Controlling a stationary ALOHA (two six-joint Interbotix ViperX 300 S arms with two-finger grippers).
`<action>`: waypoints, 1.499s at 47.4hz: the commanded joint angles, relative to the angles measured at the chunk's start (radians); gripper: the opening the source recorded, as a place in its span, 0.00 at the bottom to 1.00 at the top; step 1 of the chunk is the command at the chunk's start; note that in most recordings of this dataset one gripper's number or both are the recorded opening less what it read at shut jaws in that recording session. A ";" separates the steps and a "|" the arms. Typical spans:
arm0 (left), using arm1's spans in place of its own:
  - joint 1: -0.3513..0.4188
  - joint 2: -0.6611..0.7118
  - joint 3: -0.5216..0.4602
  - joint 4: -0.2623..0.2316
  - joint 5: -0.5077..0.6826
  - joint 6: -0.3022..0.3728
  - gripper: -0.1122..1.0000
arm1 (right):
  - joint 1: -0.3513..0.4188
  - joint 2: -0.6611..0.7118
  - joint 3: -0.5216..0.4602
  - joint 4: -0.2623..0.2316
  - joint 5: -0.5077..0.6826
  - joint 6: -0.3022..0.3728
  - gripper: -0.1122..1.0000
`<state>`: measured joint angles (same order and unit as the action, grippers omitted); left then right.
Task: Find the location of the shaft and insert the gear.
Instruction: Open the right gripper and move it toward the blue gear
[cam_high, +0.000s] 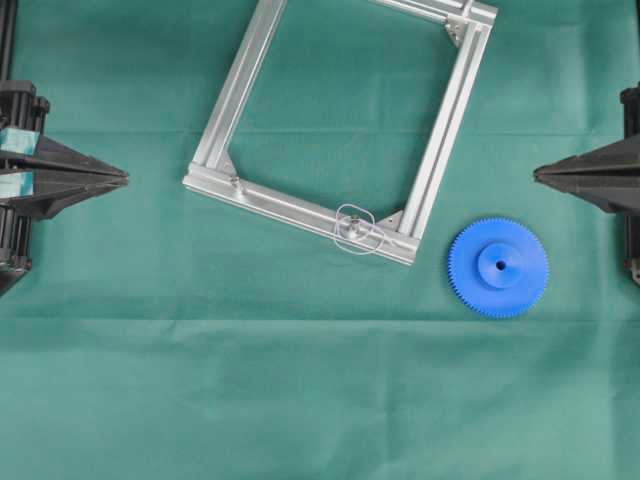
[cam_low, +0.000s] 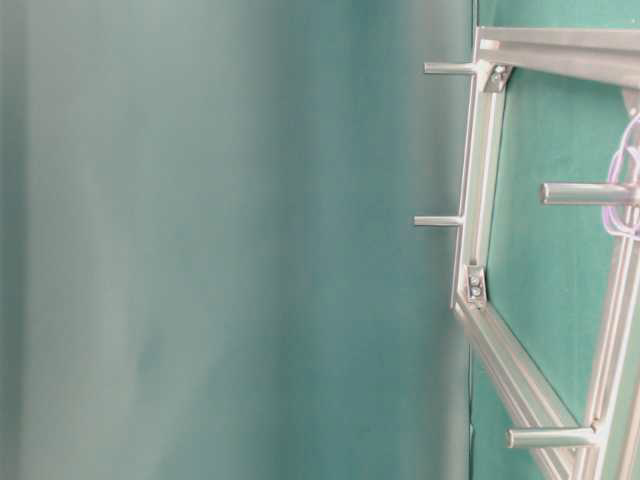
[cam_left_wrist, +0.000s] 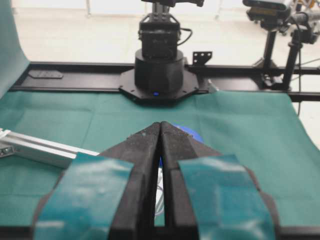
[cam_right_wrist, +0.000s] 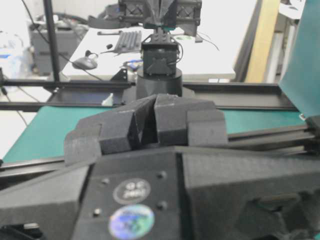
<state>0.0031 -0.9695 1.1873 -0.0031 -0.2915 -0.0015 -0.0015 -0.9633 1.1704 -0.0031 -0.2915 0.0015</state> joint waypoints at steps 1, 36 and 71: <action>-0.003 0.005 -0.032 -0.009 0.034 0.014 0.11 | -0.005 0.008 -0.006 0.000 0.000 -0.003 0.10; 0.003 -0.025 -0.035 -0.011 0.167 0.015 0.11 | -0.026 0.011 -0.115 0.003 0.449 0.121 0.47; 0.028 -0.017 -0.032 -0.011 0.187 0.015 0.11 | -0.025 0.060 -0.144 0.005 0.824 0.176 0.92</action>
<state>0.0245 -0.9956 1.1796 -0.0123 -0.0997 0.0153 -0.0261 -0.9265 1.0462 -0.0015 0.5062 0.1764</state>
